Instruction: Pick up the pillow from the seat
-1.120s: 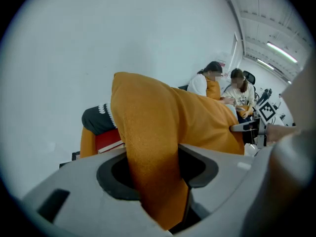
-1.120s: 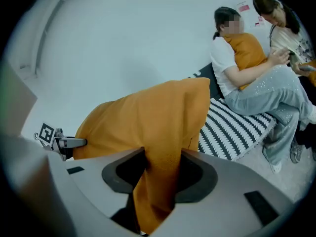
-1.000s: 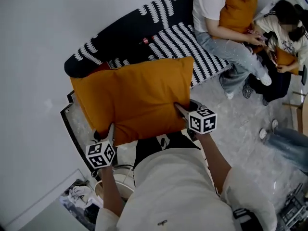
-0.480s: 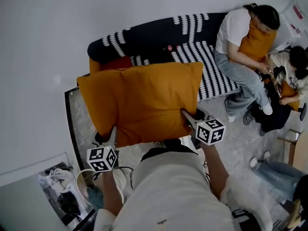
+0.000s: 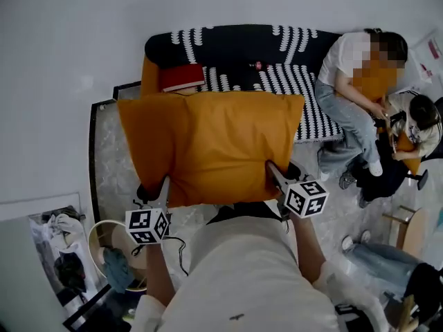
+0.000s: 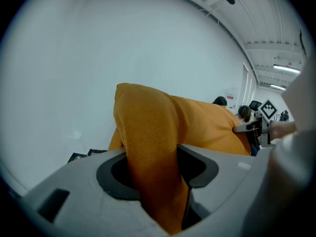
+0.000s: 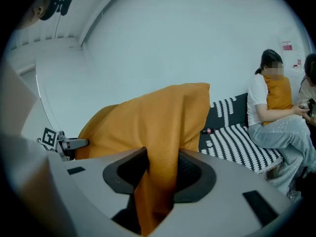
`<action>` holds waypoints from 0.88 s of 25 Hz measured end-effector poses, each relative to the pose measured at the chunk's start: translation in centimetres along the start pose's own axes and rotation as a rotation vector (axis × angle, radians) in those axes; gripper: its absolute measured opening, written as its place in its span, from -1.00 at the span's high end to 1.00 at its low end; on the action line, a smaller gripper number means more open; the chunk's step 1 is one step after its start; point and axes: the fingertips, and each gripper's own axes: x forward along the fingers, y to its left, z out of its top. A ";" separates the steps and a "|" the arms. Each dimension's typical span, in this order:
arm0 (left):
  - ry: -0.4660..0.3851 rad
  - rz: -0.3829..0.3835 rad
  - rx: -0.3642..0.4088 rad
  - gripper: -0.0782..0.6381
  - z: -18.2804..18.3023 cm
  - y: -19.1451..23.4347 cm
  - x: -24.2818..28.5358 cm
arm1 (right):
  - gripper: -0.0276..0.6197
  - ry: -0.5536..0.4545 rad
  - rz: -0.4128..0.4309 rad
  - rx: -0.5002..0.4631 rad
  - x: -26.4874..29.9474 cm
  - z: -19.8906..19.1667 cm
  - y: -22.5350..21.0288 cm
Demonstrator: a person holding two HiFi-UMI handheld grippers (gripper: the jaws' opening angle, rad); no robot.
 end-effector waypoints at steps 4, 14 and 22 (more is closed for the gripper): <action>-0.022 0.011 -0.021 0.14 -2.1 0.8 -2.1 | 0.42 0.008 -0.016 -0.014 -0.9 -1.6 1.9; -0.054 0.024 -0.089 0.14 -5.2 1.2 -5.7 | 0.43 -0.007 -0.026 -0.088 -2.9 -2.8 4.8; -0.063 0.030 -0.101 0.14 -5.1 1.8 -6.9 | 0.44 -0.023 -0.025 -0.124 -3.3 -2.2 6.0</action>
